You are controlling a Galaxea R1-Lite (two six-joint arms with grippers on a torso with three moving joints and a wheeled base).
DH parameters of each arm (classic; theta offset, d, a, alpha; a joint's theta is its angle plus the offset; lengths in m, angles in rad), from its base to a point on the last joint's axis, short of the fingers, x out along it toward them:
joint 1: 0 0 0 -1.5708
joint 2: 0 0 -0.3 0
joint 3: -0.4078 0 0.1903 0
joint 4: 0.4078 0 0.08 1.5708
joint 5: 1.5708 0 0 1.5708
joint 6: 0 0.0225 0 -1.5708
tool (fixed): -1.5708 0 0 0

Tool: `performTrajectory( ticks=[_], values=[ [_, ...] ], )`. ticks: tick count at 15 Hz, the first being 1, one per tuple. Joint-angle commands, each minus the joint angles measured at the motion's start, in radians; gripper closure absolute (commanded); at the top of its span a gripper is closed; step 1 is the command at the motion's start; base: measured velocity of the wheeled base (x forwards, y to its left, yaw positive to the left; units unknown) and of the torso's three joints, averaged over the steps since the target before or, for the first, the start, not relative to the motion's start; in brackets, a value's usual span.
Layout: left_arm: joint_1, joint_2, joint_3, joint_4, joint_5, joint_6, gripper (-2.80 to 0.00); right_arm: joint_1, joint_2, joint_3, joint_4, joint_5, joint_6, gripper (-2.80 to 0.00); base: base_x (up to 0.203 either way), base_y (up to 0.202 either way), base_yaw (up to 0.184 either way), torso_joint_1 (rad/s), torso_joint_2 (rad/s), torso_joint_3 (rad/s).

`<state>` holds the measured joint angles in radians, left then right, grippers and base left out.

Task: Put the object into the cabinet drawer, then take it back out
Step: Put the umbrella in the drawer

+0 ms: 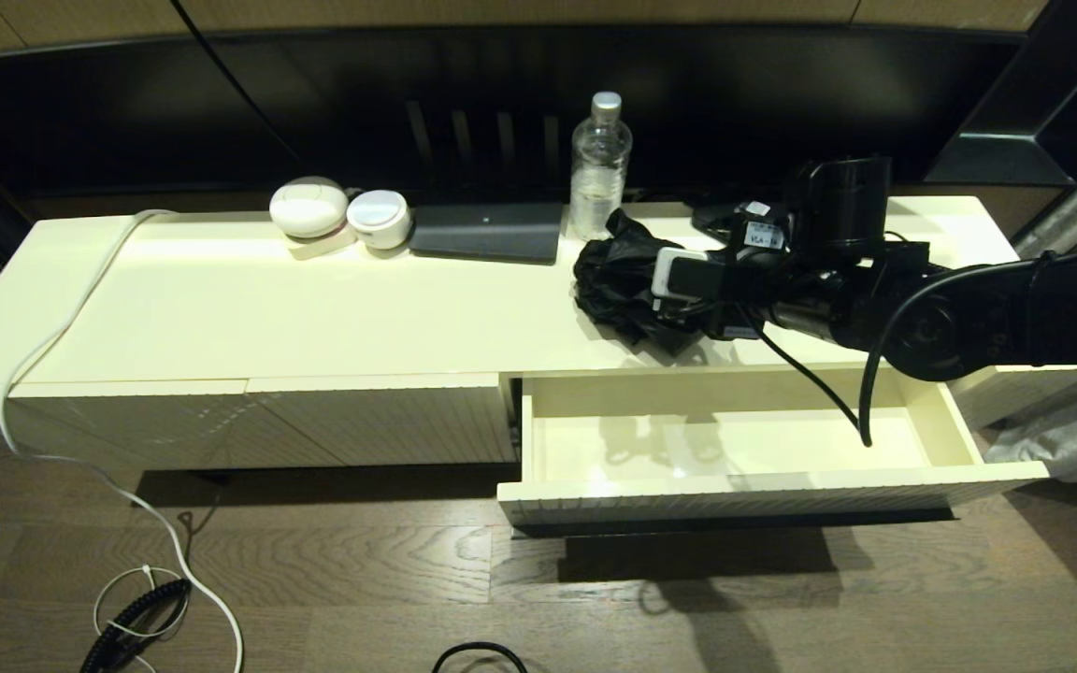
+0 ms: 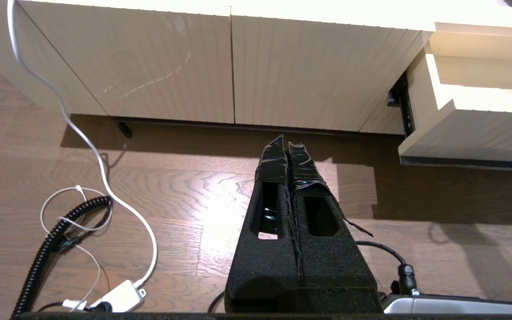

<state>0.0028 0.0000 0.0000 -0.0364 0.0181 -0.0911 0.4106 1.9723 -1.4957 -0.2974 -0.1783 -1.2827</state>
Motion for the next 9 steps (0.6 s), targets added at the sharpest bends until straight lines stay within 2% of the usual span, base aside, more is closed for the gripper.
performTrajectory(
  ticks=[1, 9],
  values=[
    [0.000, -0.002, 0.000, 0.000, 0.000, -0.001, 0.00, -0.001, -0.017, 0.000, 0.000, 0.000, -0.007, -2.80, 0.000, 0.000, 0.000, 0.000, 0.00, 0.000],
    [0.000, -0.002, 0.000, 0.000, 0.000, -0.001, 0.00, -0.015, 0.028, -0.035, -0.004, 0.002, -0.005, -2.80, 0.000, 0.000, 0.000, 0.000, 0.00, 0.000]
  ],
)
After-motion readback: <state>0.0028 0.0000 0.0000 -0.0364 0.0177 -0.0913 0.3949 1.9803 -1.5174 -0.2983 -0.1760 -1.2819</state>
